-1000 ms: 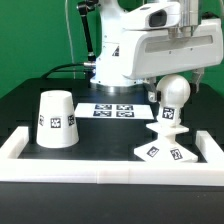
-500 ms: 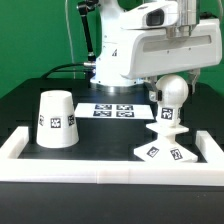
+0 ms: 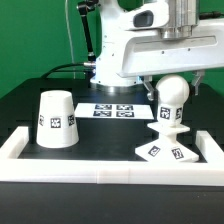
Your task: Assemble lamp
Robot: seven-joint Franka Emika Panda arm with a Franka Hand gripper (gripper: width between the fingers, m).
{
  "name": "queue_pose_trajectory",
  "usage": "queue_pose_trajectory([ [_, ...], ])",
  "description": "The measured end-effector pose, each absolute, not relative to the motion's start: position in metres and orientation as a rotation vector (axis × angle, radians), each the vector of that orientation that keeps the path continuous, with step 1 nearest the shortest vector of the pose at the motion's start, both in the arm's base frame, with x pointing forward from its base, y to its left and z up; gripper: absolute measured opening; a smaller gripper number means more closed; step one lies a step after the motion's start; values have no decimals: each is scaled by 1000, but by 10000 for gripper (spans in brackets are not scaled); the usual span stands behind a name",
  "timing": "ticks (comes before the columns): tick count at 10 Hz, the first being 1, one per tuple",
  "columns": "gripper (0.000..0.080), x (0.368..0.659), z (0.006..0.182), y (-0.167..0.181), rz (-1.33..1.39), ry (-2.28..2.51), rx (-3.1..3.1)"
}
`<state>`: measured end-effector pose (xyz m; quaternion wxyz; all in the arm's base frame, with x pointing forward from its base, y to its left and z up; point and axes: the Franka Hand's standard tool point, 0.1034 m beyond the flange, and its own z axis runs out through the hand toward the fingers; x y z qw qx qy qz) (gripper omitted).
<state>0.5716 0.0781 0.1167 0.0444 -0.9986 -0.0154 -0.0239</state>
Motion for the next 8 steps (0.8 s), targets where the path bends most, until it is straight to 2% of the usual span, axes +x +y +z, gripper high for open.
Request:
queue_pose_trajectory([
  [8,579,569,117,105,-21,1080,-2839],
])
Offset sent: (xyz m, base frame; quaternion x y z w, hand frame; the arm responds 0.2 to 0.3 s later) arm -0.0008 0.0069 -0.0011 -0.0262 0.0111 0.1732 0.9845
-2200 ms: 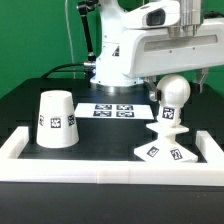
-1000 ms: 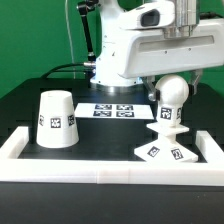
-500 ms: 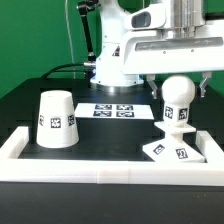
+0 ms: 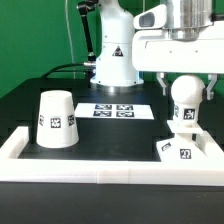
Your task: Assemble lamp
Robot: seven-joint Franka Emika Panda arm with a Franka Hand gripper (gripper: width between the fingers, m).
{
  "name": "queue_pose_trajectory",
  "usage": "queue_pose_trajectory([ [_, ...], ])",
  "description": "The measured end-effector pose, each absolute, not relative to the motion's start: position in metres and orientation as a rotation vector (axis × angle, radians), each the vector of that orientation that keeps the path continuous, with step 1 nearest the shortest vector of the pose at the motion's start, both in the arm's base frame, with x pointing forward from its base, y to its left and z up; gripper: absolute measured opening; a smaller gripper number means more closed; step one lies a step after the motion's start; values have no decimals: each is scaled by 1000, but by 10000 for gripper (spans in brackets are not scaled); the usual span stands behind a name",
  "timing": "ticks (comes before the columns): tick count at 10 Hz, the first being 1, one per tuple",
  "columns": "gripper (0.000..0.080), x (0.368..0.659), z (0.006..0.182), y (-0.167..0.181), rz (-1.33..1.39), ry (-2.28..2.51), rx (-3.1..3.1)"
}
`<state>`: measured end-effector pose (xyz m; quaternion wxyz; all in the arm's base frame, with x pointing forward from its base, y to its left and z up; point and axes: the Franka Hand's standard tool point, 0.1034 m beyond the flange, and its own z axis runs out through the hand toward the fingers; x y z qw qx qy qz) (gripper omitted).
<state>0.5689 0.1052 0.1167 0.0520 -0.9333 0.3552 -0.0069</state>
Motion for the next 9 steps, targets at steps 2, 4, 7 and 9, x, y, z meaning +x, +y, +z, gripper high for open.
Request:
queue_pose_trajectory([
  [2,579,568,116,107,-11,1215,-2782],
  [4,650,568,116,110,7,1378,-2695],
  [7,695,568,116,110,-1,1277,-2744],
  [9,698,571,117,103,-37,992,-2864],
])
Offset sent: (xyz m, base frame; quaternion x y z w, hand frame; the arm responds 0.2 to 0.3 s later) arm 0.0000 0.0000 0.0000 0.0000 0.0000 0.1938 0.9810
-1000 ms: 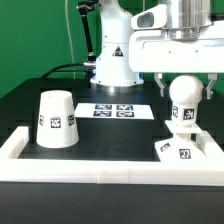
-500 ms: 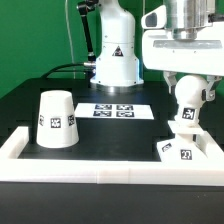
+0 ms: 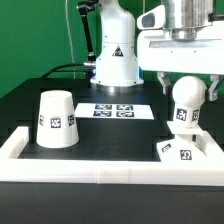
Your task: Assemble lamp
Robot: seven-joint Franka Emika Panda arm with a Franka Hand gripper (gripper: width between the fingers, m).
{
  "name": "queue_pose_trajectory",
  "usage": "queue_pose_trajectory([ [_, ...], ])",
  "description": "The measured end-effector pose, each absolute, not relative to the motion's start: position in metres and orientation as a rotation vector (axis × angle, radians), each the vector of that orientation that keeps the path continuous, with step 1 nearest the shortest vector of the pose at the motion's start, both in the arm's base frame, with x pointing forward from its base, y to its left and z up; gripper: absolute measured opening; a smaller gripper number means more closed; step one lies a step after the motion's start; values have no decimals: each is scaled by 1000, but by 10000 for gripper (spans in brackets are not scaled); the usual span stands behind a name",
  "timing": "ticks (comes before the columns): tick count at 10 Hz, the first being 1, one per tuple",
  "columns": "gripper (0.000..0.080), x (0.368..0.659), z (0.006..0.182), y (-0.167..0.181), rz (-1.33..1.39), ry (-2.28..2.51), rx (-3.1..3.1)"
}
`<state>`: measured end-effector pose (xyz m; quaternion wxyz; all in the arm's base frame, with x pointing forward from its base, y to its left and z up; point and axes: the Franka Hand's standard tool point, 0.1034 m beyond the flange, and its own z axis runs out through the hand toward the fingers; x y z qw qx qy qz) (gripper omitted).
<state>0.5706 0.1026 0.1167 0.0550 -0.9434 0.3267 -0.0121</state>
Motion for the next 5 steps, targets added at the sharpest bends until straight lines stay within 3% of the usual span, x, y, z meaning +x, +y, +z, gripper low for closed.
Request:
queue_pose_trajectory([
  [5,698,571,116,102,-74,371,-3017],
])
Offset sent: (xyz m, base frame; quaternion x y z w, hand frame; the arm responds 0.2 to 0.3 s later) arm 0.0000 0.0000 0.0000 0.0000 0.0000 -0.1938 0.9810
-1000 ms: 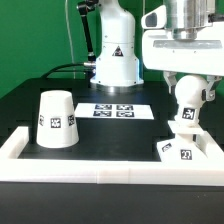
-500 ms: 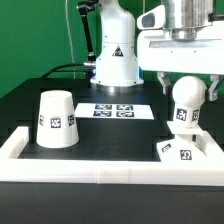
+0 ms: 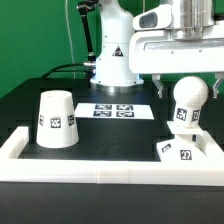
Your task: Assemble lamp
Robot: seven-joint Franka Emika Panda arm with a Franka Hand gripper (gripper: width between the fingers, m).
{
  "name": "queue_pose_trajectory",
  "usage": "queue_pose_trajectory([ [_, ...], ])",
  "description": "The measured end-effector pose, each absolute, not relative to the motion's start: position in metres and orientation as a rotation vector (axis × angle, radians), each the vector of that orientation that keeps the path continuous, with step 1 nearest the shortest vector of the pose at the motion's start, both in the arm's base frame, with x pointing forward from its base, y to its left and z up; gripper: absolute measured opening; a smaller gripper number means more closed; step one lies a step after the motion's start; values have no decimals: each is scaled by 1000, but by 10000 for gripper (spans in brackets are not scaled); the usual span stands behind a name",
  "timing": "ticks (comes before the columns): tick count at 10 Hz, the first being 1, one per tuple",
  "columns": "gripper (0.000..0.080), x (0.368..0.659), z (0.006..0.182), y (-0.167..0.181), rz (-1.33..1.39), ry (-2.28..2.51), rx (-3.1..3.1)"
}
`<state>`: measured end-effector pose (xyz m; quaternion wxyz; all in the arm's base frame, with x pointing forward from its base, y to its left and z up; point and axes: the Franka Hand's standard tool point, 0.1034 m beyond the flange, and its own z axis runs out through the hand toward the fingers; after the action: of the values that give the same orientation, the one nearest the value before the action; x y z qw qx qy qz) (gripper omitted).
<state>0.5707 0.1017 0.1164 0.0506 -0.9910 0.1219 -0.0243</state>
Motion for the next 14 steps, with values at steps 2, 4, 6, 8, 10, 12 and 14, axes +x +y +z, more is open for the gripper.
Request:
queue_pose_trajectory([
  [2,698,571,116,102,-86,141,-3041],
  [4,698,572,117,104,-119,-306,-3071],
  [6,698,574,118,107,-131,-732,-3036],
  [8,698,573,118,108,-129,-969,-2983],
  [10,698,573,117,107,-129,-1110,-2937],
  [12,698,573,118,112,-131,-1395,-2832],
  [14,698,572,117,114,-110,-1667,-2703],
])
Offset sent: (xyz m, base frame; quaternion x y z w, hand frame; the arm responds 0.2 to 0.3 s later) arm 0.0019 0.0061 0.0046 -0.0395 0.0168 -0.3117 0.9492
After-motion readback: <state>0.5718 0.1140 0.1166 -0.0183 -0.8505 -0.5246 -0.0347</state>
